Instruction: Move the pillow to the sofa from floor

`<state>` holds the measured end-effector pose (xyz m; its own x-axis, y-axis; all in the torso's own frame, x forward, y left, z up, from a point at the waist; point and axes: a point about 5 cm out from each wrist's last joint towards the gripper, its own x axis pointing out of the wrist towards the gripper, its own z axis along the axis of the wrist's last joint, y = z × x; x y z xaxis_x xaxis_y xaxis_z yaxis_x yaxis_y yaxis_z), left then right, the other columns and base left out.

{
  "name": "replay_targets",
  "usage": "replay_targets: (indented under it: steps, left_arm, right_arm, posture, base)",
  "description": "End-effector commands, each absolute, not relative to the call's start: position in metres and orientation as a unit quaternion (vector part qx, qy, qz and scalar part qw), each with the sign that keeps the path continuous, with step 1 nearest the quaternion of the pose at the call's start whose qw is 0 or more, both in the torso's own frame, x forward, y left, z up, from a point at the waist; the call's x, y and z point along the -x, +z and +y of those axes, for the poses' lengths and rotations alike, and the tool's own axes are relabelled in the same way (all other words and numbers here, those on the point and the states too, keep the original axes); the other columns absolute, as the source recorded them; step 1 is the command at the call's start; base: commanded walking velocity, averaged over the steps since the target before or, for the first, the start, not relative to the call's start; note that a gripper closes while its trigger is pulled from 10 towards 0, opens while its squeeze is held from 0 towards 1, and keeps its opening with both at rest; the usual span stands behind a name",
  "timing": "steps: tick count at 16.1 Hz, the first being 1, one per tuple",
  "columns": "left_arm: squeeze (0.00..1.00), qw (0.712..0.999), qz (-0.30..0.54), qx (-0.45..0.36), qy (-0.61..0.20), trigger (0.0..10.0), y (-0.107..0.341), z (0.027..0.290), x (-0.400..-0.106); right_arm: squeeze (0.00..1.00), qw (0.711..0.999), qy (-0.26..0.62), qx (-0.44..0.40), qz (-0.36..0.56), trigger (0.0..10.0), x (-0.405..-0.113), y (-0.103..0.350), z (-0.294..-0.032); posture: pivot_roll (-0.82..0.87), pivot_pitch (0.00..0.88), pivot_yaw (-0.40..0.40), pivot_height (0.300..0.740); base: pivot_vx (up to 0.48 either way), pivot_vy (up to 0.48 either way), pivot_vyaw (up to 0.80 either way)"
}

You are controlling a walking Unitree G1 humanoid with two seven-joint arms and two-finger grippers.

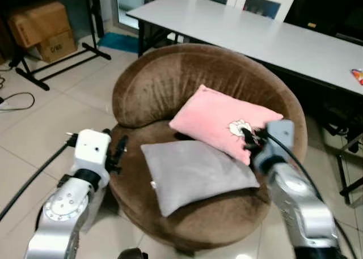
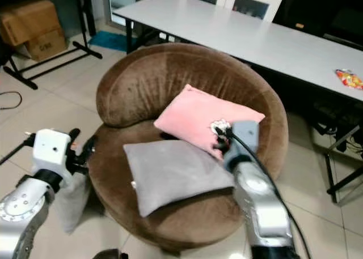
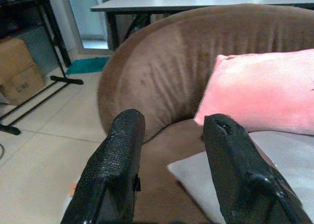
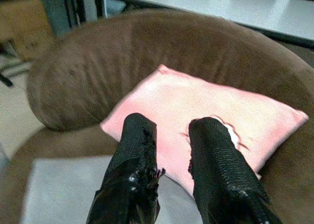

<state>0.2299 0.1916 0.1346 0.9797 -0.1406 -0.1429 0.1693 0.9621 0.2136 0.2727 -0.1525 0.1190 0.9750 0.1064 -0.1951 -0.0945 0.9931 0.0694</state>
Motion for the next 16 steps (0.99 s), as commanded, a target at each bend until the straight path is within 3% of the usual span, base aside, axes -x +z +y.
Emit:
replay_targets:
  steps: [1, 8, 16]
  left_arm:
    - [0.0, 0.988, 0.057, -0.114, -0.089, 10.0, 0.135, 0.187, -0.234]
    - [0.0, 0.984, 0.046, -0.132, -0.113, 10.0, 0.137, 0.186, -0.249]
    - [0.0, 0.988, 0.044, -0.115, -0.095, 10.0, 0.133, 0.186, -0.249]
  right_arm:
    - [0.0, 0.995, 0.028, -0.023, 0.095, 10.0, -0.273, 0.124, -0.161]
    - [0.0, 0.994, 0.015, -0.023, 0.102, 10.0, -0.269, 0.126, -0.162]
    - [0.0, 0.992, 0.049, -0.008, 0.12, 10.0, -0.277, 0.128, -0.159]
  posture:
    - [0.04, 0.0, -0.077, 0.74]
    - [0.01, 0.0, -0.033, 0.74]
    - [0.02, 0.0, -0.068, 0.74]
  base:
    - [0.0, 0.315, 0.0]
    - [0.0, 0.307, 0.0]
    - [0.0, 0.322, 0.0]
